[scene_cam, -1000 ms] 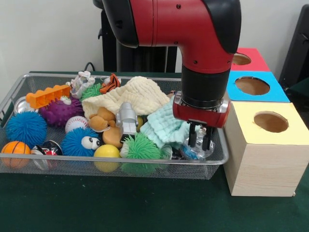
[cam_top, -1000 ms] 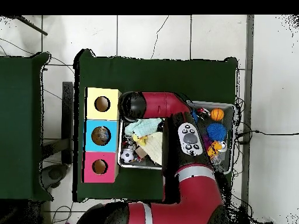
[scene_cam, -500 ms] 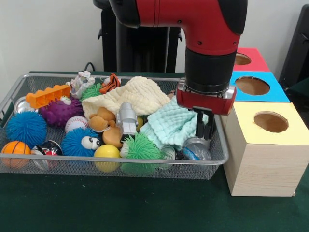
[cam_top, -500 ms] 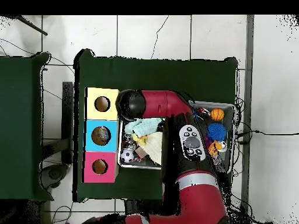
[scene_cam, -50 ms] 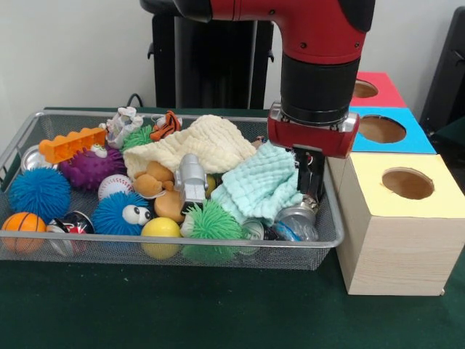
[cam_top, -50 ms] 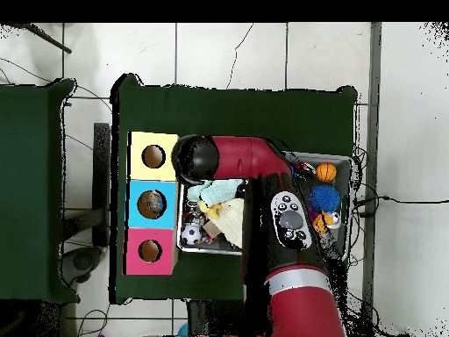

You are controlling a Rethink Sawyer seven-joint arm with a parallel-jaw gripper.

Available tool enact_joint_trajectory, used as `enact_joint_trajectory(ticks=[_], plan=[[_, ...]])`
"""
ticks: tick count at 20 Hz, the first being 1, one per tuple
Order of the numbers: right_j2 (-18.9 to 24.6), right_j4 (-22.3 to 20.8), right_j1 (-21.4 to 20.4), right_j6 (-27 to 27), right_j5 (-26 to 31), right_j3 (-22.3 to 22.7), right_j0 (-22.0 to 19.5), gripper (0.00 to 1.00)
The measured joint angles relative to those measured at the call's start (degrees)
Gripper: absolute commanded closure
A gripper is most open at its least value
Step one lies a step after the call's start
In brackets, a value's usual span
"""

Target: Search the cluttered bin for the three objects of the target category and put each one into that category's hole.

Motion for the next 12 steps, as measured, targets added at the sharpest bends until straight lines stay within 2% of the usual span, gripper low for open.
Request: enact_joint_trajectory(ticks=[1, 12], plan=[[0.1, 0.0, -0.1, 0.0, 0.1, 0.1, -0.1, 0.00], [0.6, -0.1, -0.2, 0.0, 0.1, 0.2, -1.1, 0.00]])
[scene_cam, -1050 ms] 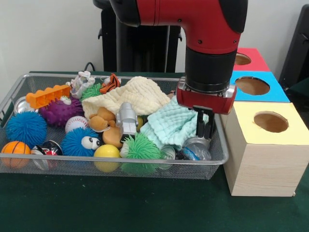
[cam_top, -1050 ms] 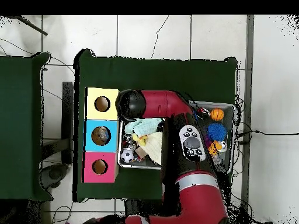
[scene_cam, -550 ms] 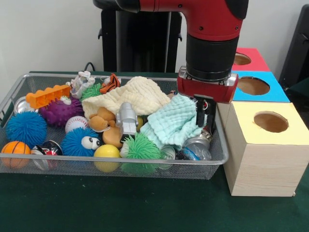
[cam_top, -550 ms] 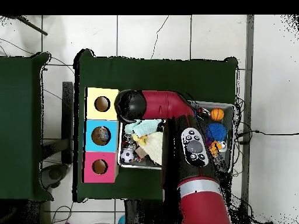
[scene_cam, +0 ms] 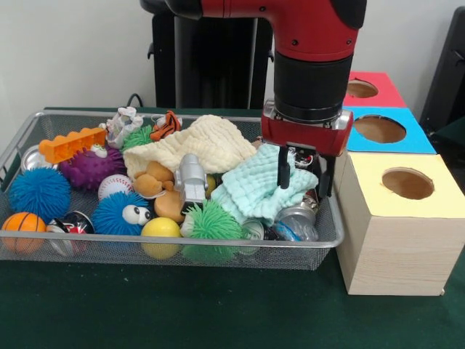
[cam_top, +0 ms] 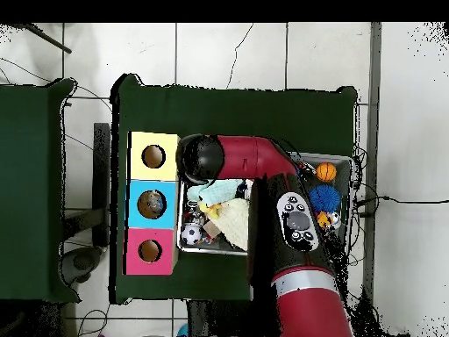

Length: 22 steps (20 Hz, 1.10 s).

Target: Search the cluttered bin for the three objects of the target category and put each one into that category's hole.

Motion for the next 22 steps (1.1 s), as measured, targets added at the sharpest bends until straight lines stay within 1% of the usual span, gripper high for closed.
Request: enact_joint_trajectory(ticks=[8, 22], plan=[[0.0, -0.2, 0.6, 0.0, 0.0, -0.1, -0.3, 0.00], [0.0, -0.6, 5.5, 0.0, 0.0, -1.2, 0.3, 0.00]])
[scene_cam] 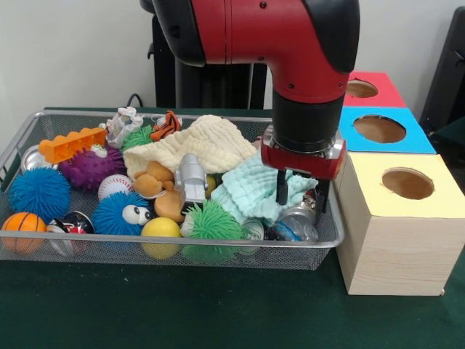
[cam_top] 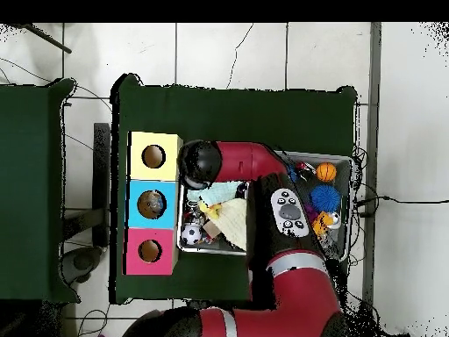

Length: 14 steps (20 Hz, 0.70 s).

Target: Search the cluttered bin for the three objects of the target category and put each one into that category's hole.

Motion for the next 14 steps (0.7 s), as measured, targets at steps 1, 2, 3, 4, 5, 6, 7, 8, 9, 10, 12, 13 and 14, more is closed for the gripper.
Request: enact_joint_trajectory(ticks=[1, 2, 3, 4, 5, 6, 7, 8, 9, 10, 12, 13, 14], plan=[[0.0, 0.0, 0.3, 0.0, 0.0, -0.1, 0.1, 0.00], [0.0, 0.0, 0.6, 0.0, 0.0, -0.2, 0.2, 0.00], [0.0, 0.0, 0.7, 0.0, 0.0, -0.2, 0.3, 0.00], [0.0, -0.1, 1.1, 0.0, 0.0, -0.3, 0.4, 0.00], [0.0, -0.1, 1.3, 0.0, 0.0, -0.5, 0.5, 0.00], [0.0, -0.1, 1.5, 0.0, 0.0, -0.7, 0.6, 0.00], [0.1, -0.2, 1.7, 0.0, 0.0, -0.9, 0.7, 0.00], [0.1, -0.2, 1.9, 0.0, 0.0, -1.2, 0.8, 0.00], [0.0, -0.2, 2.4, 0.0, 0.0, -2.0, 1.0, 0.00], [0.1, -0.3, 2.6, 0.0, 0.0, -2.5, 1.0, 0.00], [0.1, -0.3, 3.2, 0.0, 0.0, -3.7, 1.0, 0.00], [0.1, -0.3, 3.5, 0.0, 0.0, -4.1, 1.1, 0.00], [0.1, -0.3, 3.7, 0.0, 0.0, -4.5, 1.1, 0.00]])
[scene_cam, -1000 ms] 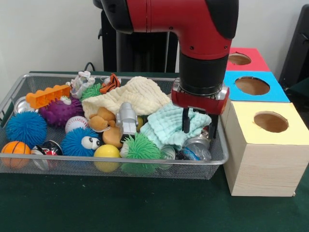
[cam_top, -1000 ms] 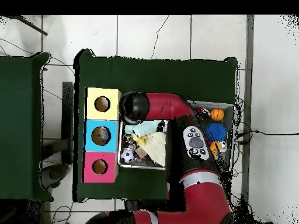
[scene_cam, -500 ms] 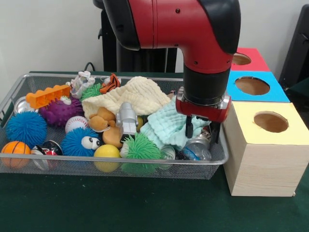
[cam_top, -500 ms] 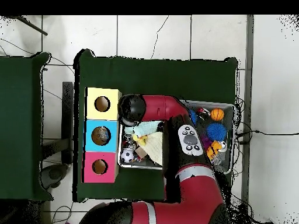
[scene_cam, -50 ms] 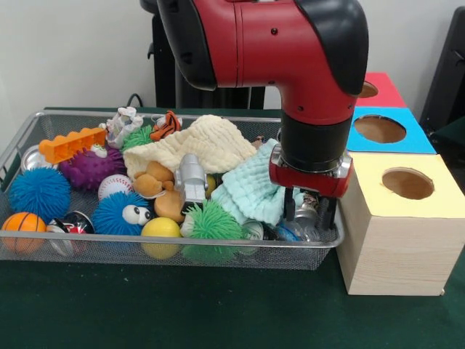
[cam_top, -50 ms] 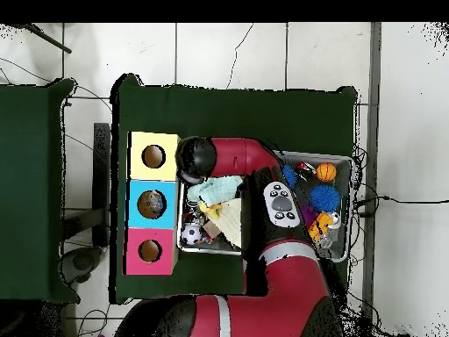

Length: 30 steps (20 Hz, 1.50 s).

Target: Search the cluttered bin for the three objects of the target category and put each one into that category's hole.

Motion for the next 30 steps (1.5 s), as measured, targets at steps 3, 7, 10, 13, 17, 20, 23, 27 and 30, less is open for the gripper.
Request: enact_joint_trajectory(ticks=[3, 7, 10, 13, 17, 20, 23, 27, 30], plan=[[0.0, -0.1, 0.9, 0.0, 0.0, -1.7, 0.0, 0.00], [0.0, -0.2, 1.8, 0.0, 0.2, -3.4, 0.1, 0.00], [-0.1, -0.3, 2.4, 0.0, 1.0, -4.3, 0.1, 0.00], [0.0, -0.4, 3.5, 0.0, 3.1, -6.1, 0.1, 0.00], [0.1, -0.5, 5.0, 0.0, 4.7, -7.8, 0.0, 0.00], [0.4, -0.7, 6.3, 0.0, 5.7, -9.1, -0.2, 0.00], [0.7, -0.7, 7.4, 0.0, 6.1, -9.8, -0.6, 0.00], [1.4, -0.8, 8.5, -0.3, 6.0, -10.2, -1.4, 0.00], [2.4, -0.9, 8.9, -0.7, 6.5, -10.5, -2.3, 0.00]])
